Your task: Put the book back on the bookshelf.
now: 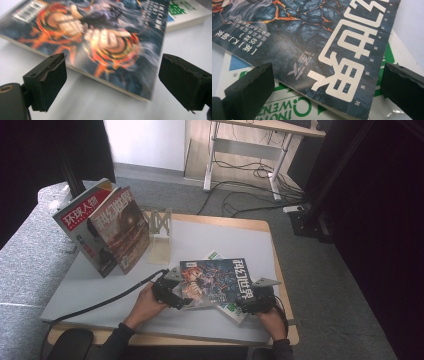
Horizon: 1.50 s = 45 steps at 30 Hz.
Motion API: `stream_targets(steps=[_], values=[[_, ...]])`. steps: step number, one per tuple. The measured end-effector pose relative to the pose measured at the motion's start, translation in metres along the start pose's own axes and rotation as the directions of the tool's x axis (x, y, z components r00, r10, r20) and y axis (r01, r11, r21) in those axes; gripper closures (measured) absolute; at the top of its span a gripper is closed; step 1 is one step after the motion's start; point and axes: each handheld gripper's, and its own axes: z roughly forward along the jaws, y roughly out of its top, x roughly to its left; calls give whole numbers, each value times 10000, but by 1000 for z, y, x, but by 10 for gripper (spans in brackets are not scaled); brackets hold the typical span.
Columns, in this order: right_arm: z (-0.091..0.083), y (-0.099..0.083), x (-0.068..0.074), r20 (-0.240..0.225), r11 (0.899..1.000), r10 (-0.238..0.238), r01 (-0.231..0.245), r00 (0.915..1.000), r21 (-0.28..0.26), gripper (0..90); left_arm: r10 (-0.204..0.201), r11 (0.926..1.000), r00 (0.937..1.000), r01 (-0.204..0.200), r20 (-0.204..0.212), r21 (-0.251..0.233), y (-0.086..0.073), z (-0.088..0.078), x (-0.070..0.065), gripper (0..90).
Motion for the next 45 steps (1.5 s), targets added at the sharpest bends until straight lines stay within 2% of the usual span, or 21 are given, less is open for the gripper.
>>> stream_targets(steps=[2,4,5,7,10,11,13,16,17,20,21,23,25,27,30,36,39,42,45], values=[[0,0,-1,-4,10000,21,-21,10000,-18,0,13,9996,10000,-14,-7,-268,3,3,5,76],[0,0,-1,-4,10000,25,-25,10000,-32,0,-14,9999,10000,13,-34,-168,8,7,10,65],[0,0,-1,-5,10000,28,-28,10000,-31,0,94,9999,9999,-95,-113,-85,10,10,12,61],[0,0,-1,-5,10000,22,-22,10000,-21,0,163,9996,9998,-166,-147,-228,13,14,15,55],[0,0,-1,-19,10000,28,-28,10000,-41,0,246,9997,9994,-246,-255,13,19,22,22,39],[0,0,-1,-18,10000,30,-30,10000,-51,0,295,9995,9991,-298,-292,-118,20,23,24,37],[0,-1,-1,-14,10000,40,-40,10000,-54,0,115,9998,9996,-119,-264,-146,24,27,29,36],[0,-1,0,9,9999,74,-74,10000,-71,0,242,9996,9986,-249,-468,-162,30,32,34,35],[0,-1,0,18,9999,80,-80,10000,-69,0,171,9997,9990,-179,-424,-188,32,34,36,40],[0,-1,0,32,9999,82,-81,10000,-78,0,250,9997,9985,-247,-490,64,37,39,41,35],[0,-1,0,43,9999,91,-90,9999,-85,0,286,9996,9981,-285,-537,12,38,41,43,36],[0,-1,0,54,9999,92,-92,9999,-85,0,99,9999,9987,-101,-499,-38,40,44,47,33],[0,-2,0,61,9999,97,-96,9999,-109,0,275,9996,9976,-274,-637,20,43,47,49,32],[0,-2,0,64,9999,93,-92,9999,-124,0,284,9996,9973,-286,-676,-9,46,50,51,29],[0,-2,0,57,9999,65,-64,10000,-125,0,6,9997,9980,-22,-629,-263,48,53,57,31],[0,-3,0,46,9999,38,-38,10000,-150,0,122,9999,9966,-116,-813,73,53,59,63,22],[0,-3,0,44,9999,48,-47,10000,-162,0,-584,9981,9976,590,-368,149,52,63,70,13],[-1,-3,0,95,9999,24,-23,10000,-120,0,-705,9972,9967,715,-406,225,51,62,67,20],[-2,-3,-3,246,9998,167,-165,9996,-100,0,-643,9969,9971,660,-402,426,51,60,63,20]])
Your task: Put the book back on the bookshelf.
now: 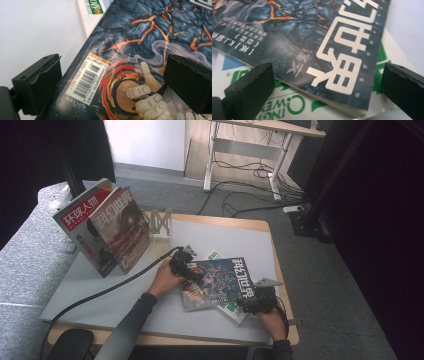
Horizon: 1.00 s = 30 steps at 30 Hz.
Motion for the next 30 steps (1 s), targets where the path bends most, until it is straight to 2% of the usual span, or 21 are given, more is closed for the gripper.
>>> stream_targets(steps=[6,17,30], values=[[-1,-1,-8,331,9997,221,-220,9992,-48,0,26,9999,9999,-27,105,134,-8,-7,-7,21],[4,6,-23,757,9982,591,-591,9954,-12,0,-105,9999,9999,104,128,94,-28,-23,-22,38],[17,17,-30,782,9965,831,-832,9935,-26,0,-55,9997,10000,57,-66,249,-46,-39,-33,63]])
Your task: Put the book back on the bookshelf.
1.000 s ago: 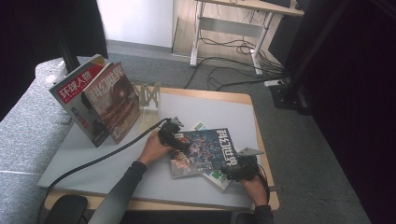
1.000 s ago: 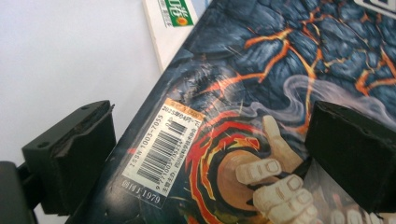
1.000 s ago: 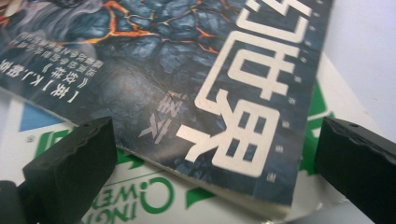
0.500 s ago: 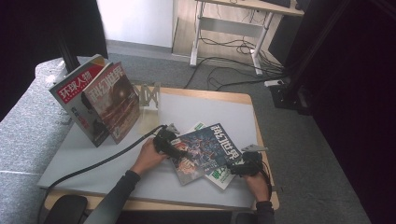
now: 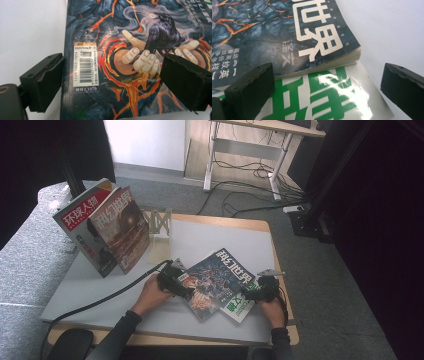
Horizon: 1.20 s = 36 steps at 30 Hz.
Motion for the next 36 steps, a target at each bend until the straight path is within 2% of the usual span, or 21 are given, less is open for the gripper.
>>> stream_targets(steps=[10,21,25,27,30,31,33,36], values=[[11,12,1,260,9999,100,-100,9996,18,0,225,9996,9997,-224,-33,195,-15,-12,-10,63],[21,21,0,442,9990,444,-442,9980,-56,0,320,9994,9995,-320,45,86,-28,-20,-22,66],[24,24,0,508,9983,573,-567,9971,-121,16,503,9986,9987,-503,-4,130,-31,-21,-28,67],[23,24,1,547,9983,568,-561,9969,-159,44,607,9981,9981,-606,-69,90,-33,-21,-31,70],[20,23,4,544,9995,308,-307,9980,-21,66,535,9985,9986,-536,-51,-63,-35,-21,-34,79],[19,22,5,504,9996,283,-283,9983,-1,67,645,9979,9979,-645,-17,32,-35,-22,-33,84],[15,21,8,426,9997,227,-227,9988,-1,67,527,9986,9985,-526,124,-76,-36,-23,-35,90],[8,21,14,257,9997,179,-175,9995,-185,66,559,9984,9982,-556,235,-120,-37,-22,-39,91]])
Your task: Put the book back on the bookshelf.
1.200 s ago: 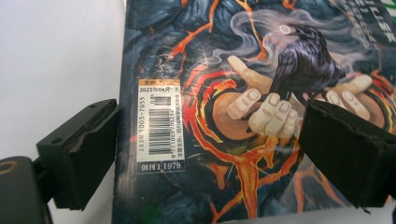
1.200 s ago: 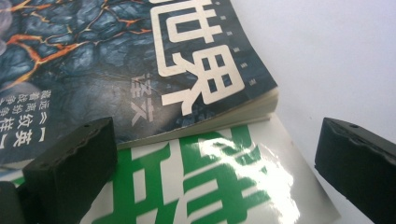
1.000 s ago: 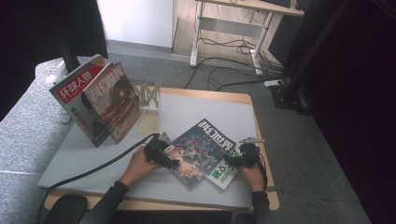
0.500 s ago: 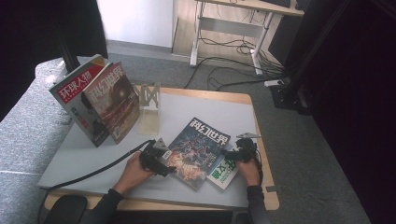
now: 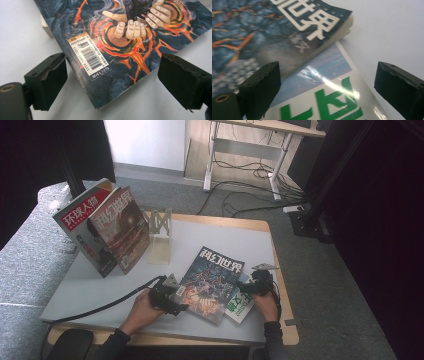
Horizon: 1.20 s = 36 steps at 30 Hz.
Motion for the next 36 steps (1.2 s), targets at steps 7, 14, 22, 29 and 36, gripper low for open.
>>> stream_targets(steps=[7,14,22,29,36], values=[[-12,-4,13,-333,9996,-84,74,9994,-287,67,203,9998,9992,-202,342,-34,-1,2,-9,91],[-15,-19,31,-572,9996,-249,239,9981,-170,65,790,9969,9946,-785,672,-96,-4,2,-18,98],[-19,-33,34,-784,9990,28,-62,9969,-440,27,344,9964,9975,-295,612,-795,-14,-6,-2,150],[-16,-31,31,-879,9994,-97,68,9961,-332,0,104,9951,9940,4,1085,-989,-16,-2,2,339],[-14,-26,30,-712,9995,-152,132,9973,-291,4,-68,9879,9945,229,1045,-1531,-15,-1,-3,389]])
